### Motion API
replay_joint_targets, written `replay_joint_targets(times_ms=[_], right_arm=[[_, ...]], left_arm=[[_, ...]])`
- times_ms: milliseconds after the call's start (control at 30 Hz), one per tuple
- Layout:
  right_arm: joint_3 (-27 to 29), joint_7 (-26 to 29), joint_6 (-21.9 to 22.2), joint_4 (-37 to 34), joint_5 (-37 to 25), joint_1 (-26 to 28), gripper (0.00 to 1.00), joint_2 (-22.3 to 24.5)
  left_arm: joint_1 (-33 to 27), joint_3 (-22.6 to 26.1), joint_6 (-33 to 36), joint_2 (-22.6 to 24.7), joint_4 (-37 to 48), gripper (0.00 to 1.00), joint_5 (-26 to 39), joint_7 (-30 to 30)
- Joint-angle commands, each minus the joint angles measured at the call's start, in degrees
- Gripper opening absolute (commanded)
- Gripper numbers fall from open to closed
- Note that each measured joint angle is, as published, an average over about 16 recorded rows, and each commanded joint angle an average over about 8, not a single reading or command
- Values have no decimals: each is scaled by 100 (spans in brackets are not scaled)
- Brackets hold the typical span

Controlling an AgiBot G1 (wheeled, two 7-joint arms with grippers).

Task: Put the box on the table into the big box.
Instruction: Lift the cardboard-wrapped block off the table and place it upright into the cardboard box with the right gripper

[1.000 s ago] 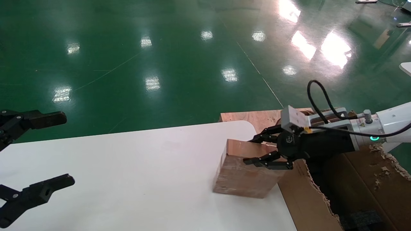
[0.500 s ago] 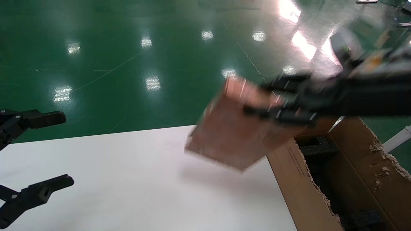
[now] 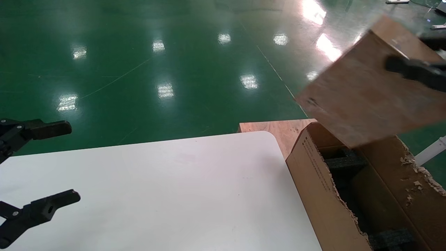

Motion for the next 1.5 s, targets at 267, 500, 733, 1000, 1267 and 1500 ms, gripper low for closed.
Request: replay_joint_targets(times_ms=[267, 500, 733, 1000, 1267, 1500], right_arm=[[-768, -92, 278, -5, 165, -35, 0, 844], [-1667, -446, 914, -5, 366, 237, 0, 1419], [-2493, -905, 1519, -1, 505, 671, 0, 1790], [-3340, -1405, 2425, 15, 495, 1254, 0, 2091], [-4190, -1651, 3162, 20, 512, 1785, 0, 2156], [-4869, -1781, 3464, -3, 584, 2146, 0, 2173]], left_arm=[[0, 0, 0, 0, 0, 4, 0, 0], [0, 0, 0, 0, 0, 0, 0, 0], [0, 0, 0, 0, 0, 0, 0, 0], [0, 0, 0, 0, 0, 0, 0, 0], [0, 0, 0, 0, 0, 0, 0, 0], [0, 0, 0, 0, 0, 0, 0, 0]])
